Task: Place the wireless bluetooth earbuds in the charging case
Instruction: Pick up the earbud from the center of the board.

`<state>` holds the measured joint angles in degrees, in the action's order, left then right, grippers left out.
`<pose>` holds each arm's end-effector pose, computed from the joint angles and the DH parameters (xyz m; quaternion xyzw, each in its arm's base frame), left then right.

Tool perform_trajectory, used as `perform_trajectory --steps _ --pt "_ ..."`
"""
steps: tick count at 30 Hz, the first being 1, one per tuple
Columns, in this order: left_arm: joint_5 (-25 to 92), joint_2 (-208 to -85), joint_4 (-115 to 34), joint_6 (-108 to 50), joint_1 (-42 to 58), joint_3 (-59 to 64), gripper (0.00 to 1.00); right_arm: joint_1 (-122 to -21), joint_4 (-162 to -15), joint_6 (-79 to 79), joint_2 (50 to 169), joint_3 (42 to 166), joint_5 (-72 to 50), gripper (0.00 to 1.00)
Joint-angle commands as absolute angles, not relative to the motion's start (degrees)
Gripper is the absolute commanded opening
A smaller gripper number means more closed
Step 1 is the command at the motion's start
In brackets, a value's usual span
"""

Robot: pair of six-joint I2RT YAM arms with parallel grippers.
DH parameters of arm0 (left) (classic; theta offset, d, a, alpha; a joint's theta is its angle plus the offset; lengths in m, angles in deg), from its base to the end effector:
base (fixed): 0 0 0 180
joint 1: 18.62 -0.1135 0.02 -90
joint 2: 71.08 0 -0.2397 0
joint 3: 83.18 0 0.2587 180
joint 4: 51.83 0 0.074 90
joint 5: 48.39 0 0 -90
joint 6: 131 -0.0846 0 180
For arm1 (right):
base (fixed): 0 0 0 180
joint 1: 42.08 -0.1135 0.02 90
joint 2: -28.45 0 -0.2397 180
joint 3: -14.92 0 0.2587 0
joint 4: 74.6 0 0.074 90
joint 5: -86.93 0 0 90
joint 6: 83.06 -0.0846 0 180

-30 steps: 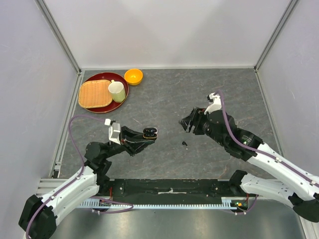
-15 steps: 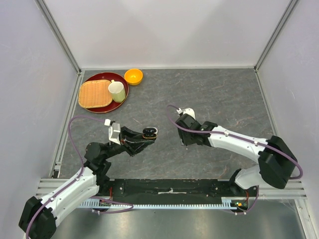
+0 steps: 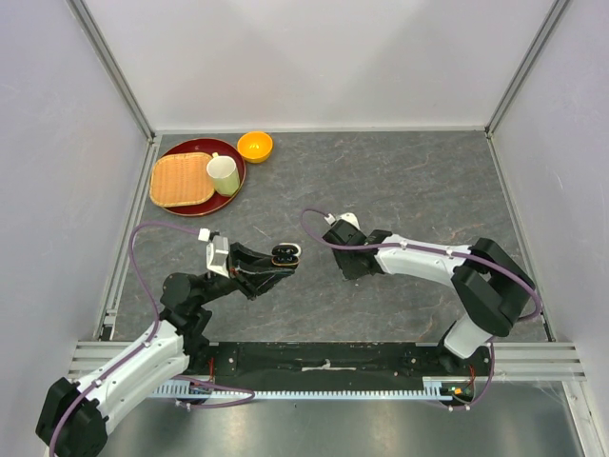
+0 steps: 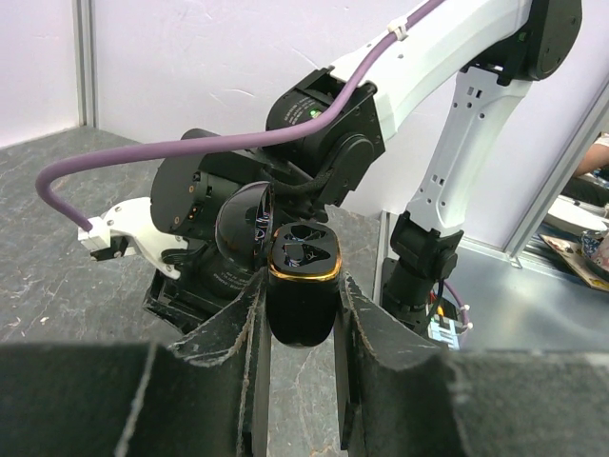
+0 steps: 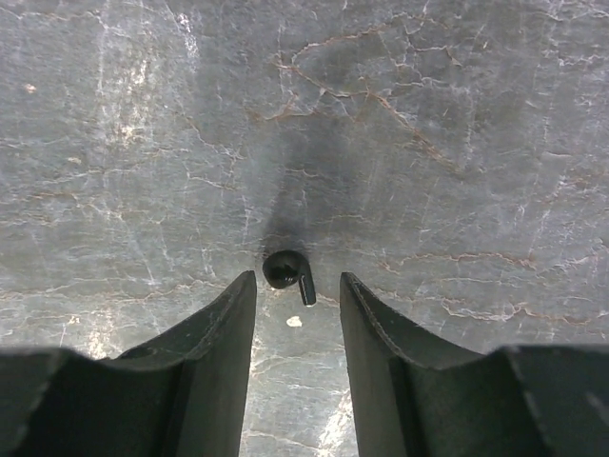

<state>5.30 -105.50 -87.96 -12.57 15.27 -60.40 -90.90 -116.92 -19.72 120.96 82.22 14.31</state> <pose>0.1423 -0.1559 0.2557 0.2862 0.5010 -0.5578 0.5966 0.2322 0.2270 0.0998 -0.1574 0.9572 0.0007 0.2430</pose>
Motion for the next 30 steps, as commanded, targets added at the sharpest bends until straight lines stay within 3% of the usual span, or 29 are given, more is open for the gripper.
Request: perform_trajectory --steps 1,30 --pt "4.8 -104.6 -88.1 -15.1 15.5 -59.0 0.02 -89.8 -113.9 -19.0 122.0 84.0 13.5 0.47" --pt "5.0 -102.7 -85.6 -14.6 15.5 -59.4 0.02 -86.0 -109.9 -18.8 121.2 77.9 5.9 0.39"
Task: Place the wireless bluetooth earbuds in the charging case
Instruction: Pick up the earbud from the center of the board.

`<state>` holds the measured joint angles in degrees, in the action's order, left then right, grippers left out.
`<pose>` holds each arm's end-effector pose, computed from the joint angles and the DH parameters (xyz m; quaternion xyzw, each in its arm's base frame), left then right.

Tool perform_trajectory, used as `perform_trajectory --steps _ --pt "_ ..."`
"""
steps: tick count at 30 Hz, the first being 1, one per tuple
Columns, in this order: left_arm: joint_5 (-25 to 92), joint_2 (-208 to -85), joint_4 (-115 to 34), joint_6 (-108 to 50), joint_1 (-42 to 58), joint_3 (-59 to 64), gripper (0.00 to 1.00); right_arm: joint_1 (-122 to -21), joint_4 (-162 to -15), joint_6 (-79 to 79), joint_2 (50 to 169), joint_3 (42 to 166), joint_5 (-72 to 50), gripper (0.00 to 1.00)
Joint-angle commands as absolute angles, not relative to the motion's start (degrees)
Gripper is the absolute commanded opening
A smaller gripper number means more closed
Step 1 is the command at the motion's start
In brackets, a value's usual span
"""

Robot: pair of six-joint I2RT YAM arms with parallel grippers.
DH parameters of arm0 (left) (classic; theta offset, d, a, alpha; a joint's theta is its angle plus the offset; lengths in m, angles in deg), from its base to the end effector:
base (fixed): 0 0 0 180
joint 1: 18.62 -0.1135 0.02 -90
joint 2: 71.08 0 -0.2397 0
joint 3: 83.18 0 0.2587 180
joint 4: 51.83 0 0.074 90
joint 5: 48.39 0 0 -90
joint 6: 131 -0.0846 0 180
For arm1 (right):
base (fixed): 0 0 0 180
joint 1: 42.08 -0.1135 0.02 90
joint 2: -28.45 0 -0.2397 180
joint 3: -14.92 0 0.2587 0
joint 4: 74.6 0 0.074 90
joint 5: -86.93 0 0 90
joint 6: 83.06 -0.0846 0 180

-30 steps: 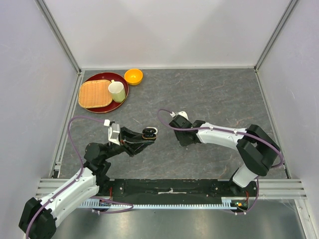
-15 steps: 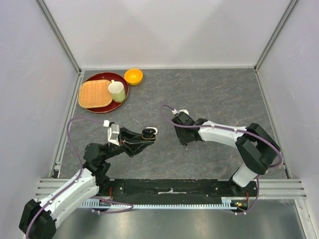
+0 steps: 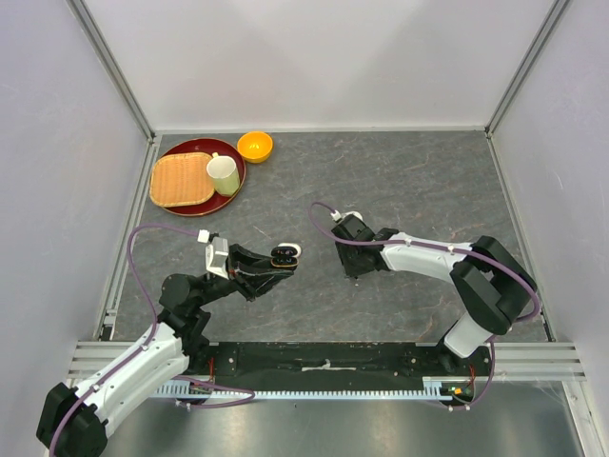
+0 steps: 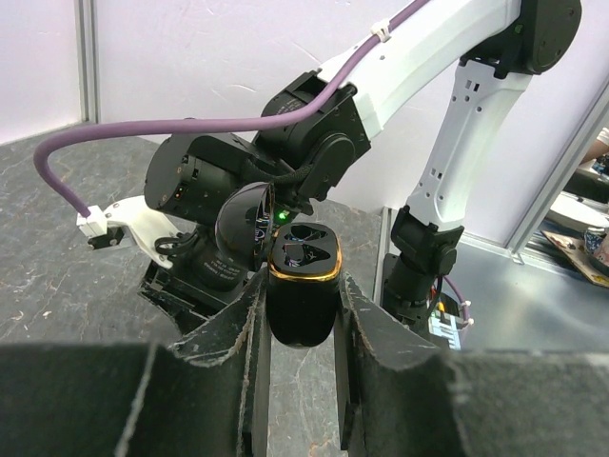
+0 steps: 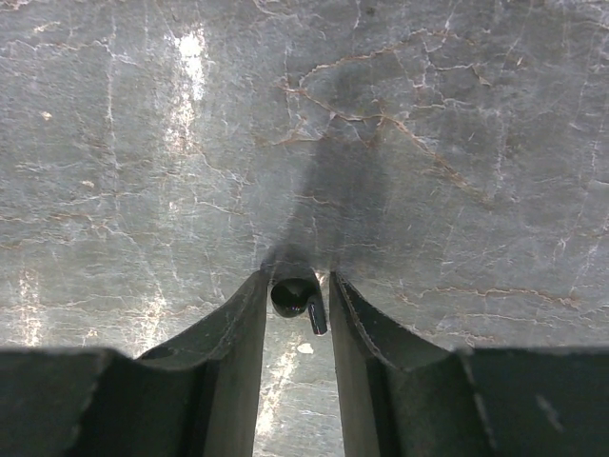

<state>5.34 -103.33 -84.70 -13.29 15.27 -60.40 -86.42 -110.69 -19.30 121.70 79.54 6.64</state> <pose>0.1406 -0.1547 0.2553 0.2879 0.5070 -0.5535 0.5948 0.2445 0.2189 0.0865 -0.1346 0.9631 0.0586 0.2257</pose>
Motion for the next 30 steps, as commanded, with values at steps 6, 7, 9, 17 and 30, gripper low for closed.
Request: perform_trajectory --steps 6,7,9,17,30 --pt "5.9 -101.6 -84.5 -14.8 15.5 -59.7 0.02 -86.0 -110.4 -20.4 120.2 76.9 7.5 0.32" --pt "6.2 -101.7 -84.4 -14.9 15.5 -59.8 0.02 -85.9 -110.5 -20.9 120.1 76.8 7.2 0.29" --pt "6.3 -101.8 -84.4 -14.9 15.5 -59.7 0.02 -86.0 -110.4 -22.1 120.4 76.5 7.0 0.27" --pt "6.6 -102.4 -84.2 -14.5 15.5 -59.8 0.02 -85.9 -109.7 -35.4 120.1 74.3 10.8 0.17" --pt "7.3 -102.3 -83.0 -14.9 15.5 -59.7 0.02 -85.9 -104.7 -38.2 115.7 71.2 9.9 0.47"
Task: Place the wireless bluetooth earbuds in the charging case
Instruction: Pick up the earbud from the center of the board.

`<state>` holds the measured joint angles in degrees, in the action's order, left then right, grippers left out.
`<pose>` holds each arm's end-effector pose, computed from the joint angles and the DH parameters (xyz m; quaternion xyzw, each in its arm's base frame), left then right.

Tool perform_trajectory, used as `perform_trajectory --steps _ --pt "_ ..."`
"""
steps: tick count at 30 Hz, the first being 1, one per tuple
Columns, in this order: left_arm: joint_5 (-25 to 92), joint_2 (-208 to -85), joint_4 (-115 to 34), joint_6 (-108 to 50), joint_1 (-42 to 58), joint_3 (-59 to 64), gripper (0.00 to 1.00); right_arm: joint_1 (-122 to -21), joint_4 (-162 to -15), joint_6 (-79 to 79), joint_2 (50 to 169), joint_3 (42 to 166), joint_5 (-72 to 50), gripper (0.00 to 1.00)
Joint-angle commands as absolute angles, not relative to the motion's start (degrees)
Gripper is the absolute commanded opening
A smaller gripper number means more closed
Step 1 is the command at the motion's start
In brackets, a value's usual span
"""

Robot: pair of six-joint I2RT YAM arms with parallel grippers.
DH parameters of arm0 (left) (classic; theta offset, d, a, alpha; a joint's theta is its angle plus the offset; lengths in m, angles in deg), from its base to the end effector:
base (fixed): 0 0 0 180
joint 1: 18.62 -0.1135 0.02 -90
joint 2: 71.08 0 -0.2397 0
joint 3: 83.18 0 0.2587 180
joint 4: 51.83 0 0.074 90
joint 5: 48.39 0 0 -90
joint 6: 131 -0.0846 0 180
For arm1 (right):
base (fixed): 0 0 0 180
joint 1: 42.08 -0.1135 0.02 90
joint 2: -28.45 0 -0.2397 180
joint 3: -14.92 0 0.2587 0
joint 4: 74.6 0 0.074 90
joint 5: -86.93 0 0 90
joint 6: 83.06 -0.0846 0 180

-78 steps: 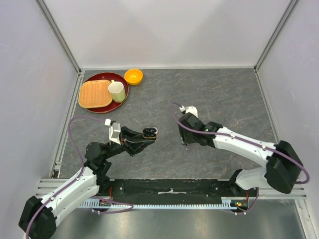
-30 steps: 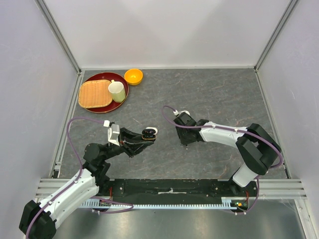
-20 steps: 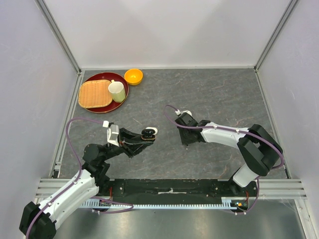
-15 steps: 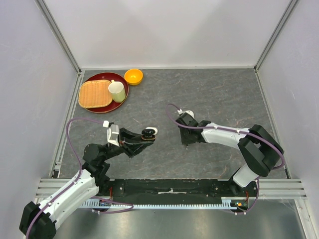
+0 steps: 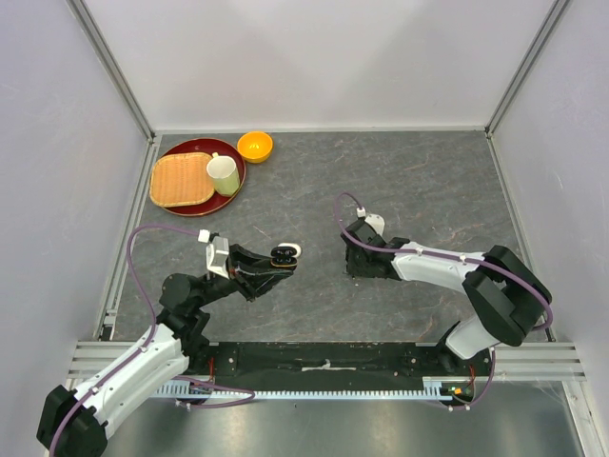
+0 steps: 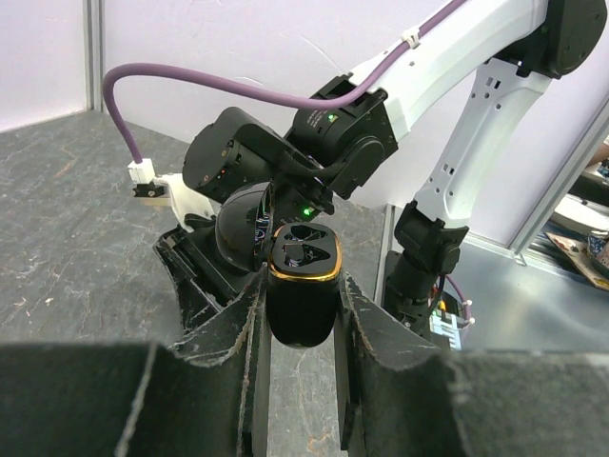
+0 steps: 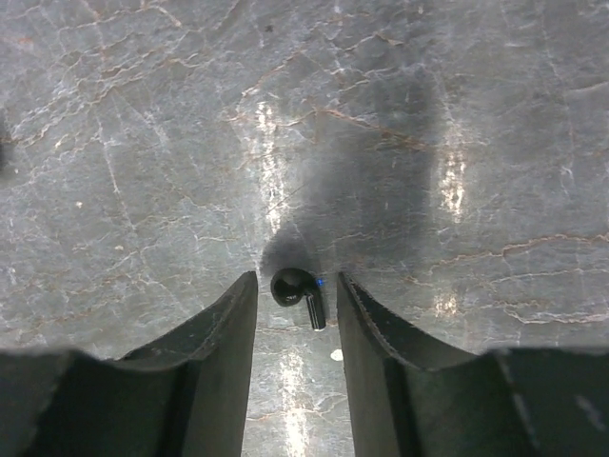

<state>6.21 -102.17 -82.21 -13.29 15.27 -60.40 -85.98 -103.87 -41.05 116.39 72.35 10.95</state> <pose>0.1414 -0.1540 0.2536 0.2805 0.5179 -0.5505 0.5917 0.2396 0.2021 0.0868 0.0660 0.9565 0.1040 0.2646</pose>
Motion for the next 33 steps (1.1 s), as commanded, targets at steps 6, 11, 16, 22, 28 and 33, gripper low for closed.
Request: perform_trajectory --steps 6,11,16,22,28,33 --pt "7.3 -103.2 -83.7 -14.2 15.5 -59.7 0.02 -86.0 -105.1 -31.0 116.9 73.0 8.0 0.52" --pt "7.4 -103.0 -83.7 -14.1 15.5 -59.6 0.02 -85.9 -106.1 -26.4 119.1 74.6 7.5 0.5" --pt "7.5 -103.1 -83.4 -14.1 15.5 -59.2 0.02 -85.9 -106.6 -24.3 120.3 75.9 7.6 0.46" --pt "7.3 -102.9 -83.2 -13.9 15.5 -59.2 0.02 -85.9 -107.3 -23.3 121.0 77.1 7.5 0.41" --pt "7.5 -102.4 -82.5 -14.1 15.5 -59.2 0.02 -85.9 -108.2 -21.5 121.2 77.3 7.2 0.37" --pt "7.3 -102.5 -82.5 -14.1 15.5 -59.3 0.02 -86.0 -108.9 -21.6 121.6 77.3 7.1 0.38"
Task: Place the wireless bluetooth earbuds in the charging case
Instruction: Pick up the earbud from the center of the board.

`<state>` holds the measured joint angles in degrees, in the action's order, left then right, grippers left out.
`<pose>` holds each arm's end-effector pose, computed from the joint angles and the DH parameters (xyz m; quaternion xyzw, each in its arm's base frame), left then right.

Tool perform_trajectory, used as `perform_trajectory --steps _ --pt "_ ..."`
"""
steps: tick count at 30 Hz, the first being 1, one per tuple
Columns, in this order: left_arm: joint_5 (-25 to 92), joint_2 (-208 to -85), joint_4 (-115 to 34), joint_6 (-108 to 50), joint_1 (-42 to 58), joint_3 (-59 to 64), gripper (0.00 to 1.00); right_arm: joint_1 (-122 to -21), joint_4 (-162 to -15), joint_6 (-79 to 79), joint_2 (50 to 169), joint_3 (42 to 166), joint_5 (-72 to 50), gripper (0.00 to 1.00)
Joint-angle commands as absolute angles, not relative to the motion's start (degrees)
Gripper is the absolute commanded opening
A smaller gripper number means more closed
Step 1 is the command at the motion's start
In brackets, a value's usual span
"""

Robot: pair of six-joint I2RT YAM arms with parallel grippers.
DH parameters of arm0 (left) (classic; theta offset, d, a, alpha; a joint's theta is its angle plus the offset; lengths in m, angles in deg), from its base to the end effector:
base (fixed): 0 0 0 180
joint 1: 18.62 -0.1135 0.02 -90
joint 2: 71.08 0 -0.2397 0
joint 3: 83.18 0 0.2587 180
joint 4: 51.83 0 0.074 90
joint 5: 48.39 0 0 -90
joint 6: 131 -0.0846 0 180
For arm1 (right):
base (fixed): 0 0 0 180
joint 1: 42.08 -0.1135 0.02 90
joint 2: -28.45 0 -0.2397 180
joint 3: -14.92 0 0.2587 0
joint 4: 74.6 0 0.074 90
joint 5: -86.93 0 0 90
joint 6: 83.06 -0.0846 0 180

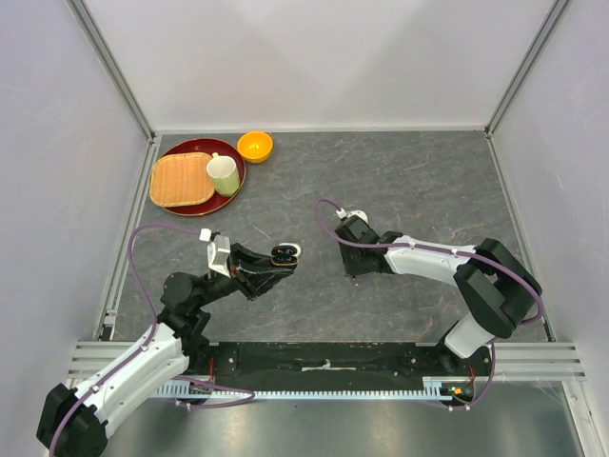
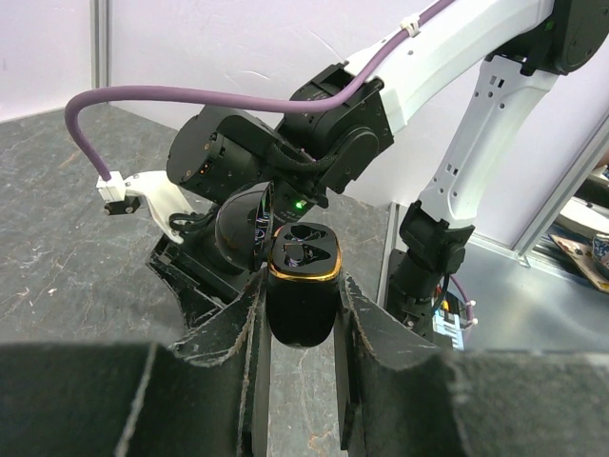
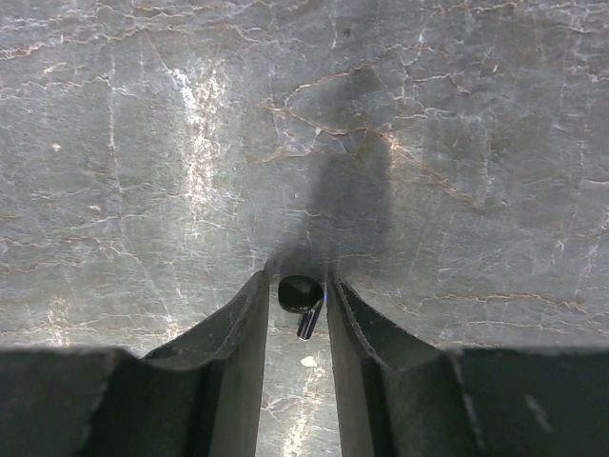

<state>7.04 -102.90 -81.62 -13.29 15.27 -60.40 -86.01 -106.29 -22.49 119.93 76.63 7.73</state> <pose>0.1444 -0.1548 0.2501 0.2734 0.5286 -0.5473 0.5885 0.2456 0.2146 0.0867 -0.0988 0.9601 0.0734 0.2513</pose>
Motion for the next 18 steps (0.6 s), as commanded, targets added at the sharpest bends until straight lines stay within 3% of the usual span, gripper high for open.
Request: perform_trajectory --steps 1,5,18 --pt "7.4 -102.5 -82.5 -14.0 15.5 -59.3 0.02 -85.9 -109.2 -21.9 121.5 77.3 7.1 0.4" --pt "7.5 -102.3 -82.4 -13.8 15.5 -59.6 0.02 -86.0 -109.9 -23.1 120.8 77.2 8.0 0.43" --pt "7.8 -101.9 -82.2 -14.0 15.4 -60.0 0.02 -86.0 -110.4 -26.5 119.9 76.4 9.8 0.39"
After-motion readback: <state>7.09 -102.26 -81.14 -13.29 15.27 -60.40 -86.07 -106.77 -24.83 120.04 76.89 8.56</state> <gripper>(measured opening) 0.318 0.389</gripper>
